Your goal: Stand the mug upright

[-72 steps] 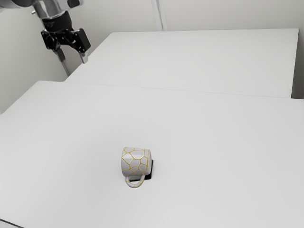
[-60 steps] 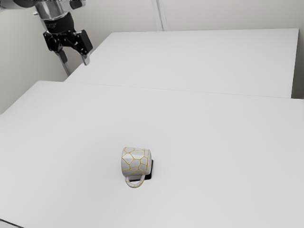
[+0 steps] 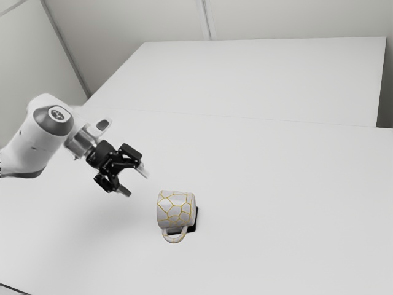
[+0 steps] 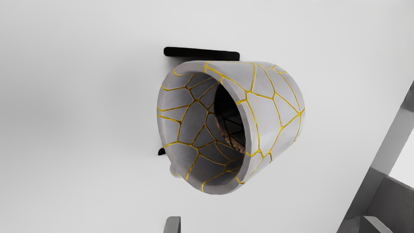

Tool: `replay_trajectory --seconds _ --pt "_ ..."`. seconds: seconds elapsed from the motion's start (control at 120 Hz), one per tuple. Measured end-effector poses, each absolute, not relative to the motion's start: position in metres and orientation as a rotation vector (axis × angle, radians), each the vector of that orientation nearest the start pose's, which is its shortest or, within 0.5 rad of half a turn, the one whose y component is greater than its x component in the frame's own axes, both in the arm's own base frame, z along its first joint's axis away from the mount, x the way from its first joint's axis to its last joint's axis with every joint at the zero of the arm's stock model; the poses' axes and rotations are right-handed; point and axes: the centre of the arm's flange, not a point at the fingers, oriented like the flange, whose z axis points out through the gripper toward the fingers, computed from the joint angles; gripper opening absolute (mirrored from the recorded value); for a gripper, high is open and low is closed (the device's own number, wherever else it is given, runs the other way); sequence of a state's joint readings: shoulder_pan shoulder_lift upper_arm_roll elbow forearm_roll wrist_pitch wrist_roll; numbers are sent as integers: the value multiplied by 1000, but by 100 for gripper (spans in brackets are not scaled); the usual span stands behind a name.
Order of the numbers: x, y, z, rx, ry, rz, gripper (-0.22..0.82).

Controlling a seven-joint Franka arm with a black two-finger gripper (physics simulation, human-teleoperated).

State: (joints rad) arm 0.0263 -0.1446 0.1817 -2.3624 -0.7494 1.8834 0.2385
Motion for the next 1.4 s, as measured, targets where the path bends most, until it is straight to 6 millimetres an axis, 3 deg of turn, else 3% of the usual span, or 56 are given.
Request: replay_trajectory --seconds 0.108,0.383,0.633,0.892,1.05,1.125,1.292,1.4 --pt "436 45 344 2179 480 -102 60" --pt "412 42 302 1975 521 107 60" --pt "404 26 276 1877 507 199 60" --pt "408 2 276 1861 412 274 59" --pt "409 3 276 1871 387 317 20" --pt "410 2 277 1875 370 329 6" --pt "418 1 293 1881 312 381 -9" --pt "444 -5 333 1910 177 449 -13"
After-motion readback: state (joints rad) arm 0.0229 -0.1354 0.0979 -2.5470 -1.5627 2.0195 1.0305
